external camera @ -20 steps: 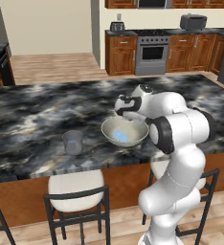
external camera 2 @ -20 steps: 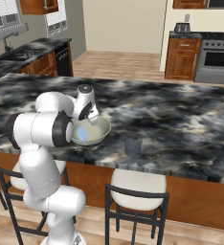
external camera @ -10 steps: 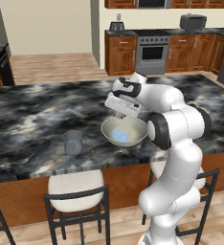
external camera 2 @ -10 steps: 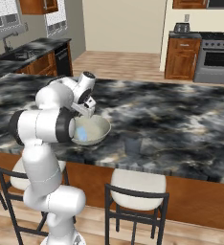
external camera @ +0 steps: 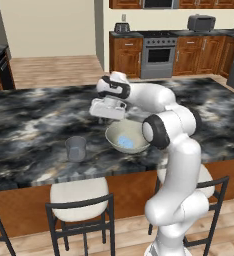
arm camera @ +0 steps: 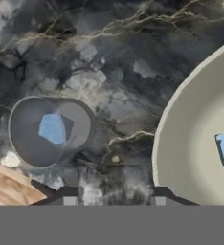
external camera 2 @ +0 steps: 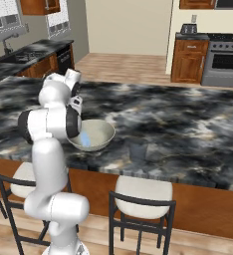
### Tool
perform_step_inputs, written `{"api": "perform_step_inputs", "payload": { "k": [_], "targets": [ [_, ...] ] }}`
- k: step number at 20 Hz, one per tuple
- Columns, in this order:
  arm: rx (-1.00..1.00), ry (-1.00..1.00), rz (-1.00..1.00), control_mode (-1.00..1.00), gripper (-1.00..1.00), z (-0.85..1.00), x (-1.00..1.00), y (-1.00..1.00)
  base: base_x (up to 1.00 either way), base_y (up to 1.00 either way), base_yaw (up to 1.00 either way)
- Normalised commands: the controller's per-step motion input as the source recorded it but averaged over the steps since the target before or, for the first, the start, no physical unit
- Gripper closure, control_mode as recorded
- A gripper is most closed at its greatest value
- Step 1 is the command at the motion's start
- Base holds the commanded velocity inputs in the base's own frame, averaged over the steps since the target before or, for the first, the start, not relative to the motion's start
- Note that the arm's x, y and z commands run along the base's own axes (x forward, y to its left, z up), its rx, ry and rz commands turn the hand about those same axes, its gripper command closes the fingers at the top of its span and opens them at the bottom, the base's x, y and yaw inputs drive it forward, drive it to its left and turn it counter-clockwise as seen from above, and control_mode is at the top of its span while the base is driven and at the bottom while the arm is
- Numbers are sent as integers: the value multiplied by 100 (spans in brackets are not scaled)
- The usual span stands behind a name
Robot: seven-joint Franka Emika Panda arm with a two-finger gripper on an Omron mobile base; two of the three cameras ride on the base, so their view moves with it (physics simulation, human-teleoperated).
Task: There are four ice cubes in the ice bowl. Place two ice cubes in each glass of water.
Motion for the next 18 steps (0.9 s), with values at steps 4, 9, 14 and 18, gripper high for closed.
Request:
{"api": "perform_step_inputs", "payload": {
  "k": [4,9,14,18],
  "targets": [
    [-12,0,22,-100,100,1,-5,99,0,0,0],
    [-11,0,14,-100,100,0,0,91,0,0,0],
    [-8,0,4,-100,100,0,0,69,0,0,0],
    [-1,0,0,-100,100,-9,0,24,0,0,0]
  ]
}}
